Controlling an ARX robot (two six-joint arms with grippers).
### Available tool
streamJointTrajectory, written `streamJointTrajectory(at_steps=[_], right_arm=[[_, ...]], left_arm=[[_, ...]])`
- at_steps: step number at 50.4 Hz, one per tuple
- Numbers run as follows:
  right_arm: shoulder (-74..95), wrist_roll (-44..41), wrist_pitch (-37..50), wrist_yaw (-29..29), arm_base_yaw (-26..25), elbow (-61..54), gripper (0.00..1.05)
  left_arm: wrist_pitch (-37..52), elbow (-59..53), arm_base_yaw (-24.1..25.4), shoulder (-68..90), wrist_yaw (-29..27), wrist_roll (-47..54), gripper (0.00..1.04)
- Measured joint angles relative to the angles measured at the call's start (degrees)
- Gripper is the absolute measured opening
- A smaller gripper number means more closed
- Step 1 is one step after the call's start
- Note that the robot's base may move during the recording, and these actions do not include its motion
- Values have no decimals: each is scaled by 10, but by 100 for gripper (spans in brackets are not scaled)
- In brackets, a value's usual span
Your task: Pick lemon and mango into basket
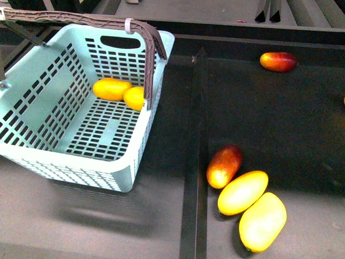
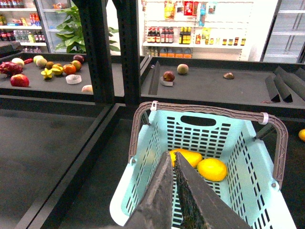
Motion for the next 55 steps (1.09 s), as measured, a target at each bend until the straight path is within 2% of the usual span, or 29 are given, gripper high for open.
streamJointTrajectory(at_steps=[4,6,36,48,55], right_arm=[[0,0,0,0,0,0,96],[0,0,0,0,0,0,96],[0,0,0,0,0,0,96],[0,0,0,0,0,0,96],[0,0,0,0,0,0,96]], left_arm=[[-85,0,0,-67,0,0,3],[-97,0,0,-88,0,0,3],[-102,0,0,-100,0,0,4],[-102,0,0,-100,0,0,47],[-102,0,0,-100,0,0,82]])
